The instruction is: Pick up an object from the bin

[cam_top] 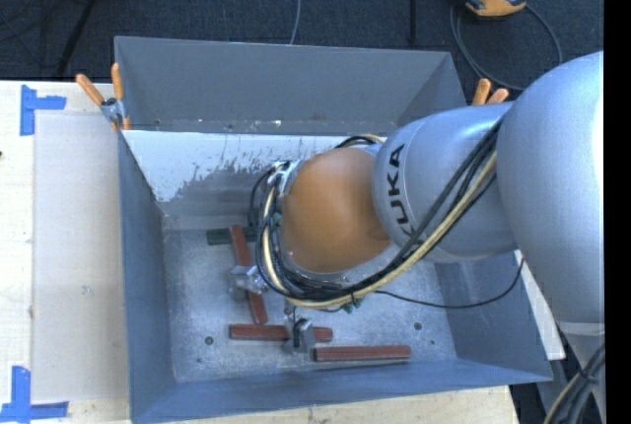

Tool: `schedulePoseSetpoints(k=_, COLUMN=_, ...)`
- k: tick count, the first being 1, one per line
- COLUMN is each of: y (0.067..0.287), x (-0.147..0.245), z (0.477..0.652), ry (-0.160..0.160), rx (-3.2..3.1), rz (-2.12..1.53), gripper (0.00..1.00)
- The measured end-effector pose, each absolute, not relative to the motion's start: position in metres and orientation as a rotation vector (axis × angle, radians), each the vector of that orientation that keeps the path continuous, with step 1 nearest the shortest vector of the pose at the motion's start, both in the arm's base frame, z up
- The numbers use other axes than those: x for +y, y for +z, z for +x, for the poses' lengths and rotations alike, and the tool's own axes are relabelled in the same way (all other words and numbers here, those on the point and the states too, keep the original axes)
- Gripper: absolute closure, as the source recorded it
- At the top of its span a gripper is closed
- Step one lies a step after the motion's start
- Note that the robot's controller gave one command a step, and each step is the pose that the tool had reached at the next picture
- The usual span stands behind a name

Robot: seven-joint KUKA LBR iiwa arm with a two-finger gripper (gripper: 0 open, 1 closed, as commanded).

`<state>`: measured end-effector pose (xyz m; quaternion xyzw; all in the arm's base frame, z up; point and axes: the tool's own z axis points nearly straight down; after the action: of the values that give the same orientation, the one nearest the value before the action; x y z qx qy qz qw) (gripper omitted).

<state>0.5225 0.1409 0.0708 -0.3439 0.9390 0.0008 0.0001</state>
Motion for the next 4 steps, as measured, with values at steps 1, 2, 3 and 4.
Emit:
schedulePoseSetpoints(k=1, y=0.0694, x=0.14, z=0.5717, ry=0.003, rx=2.876, rz=-1.265, gripper=1.0)
schedulePoseSetpoints(k=2, y=0.0694, x=0.1398, z=0.5718, ry=0.004, rx=2.877, rz=-1.262, gripper=0.0)
schedulePoseSetpoints(k=3, y=0.0698, x=0.1402, z=0.5719, ry=0.004, rx=2.877, rz=-1.261, gripper=1.0)
schedulePoseSetpoints(k=4, y=0.0698, x=0.1402, z=0.5719, ry=0.004, rx=2.878, rz=-1.26, gripper=1.0)
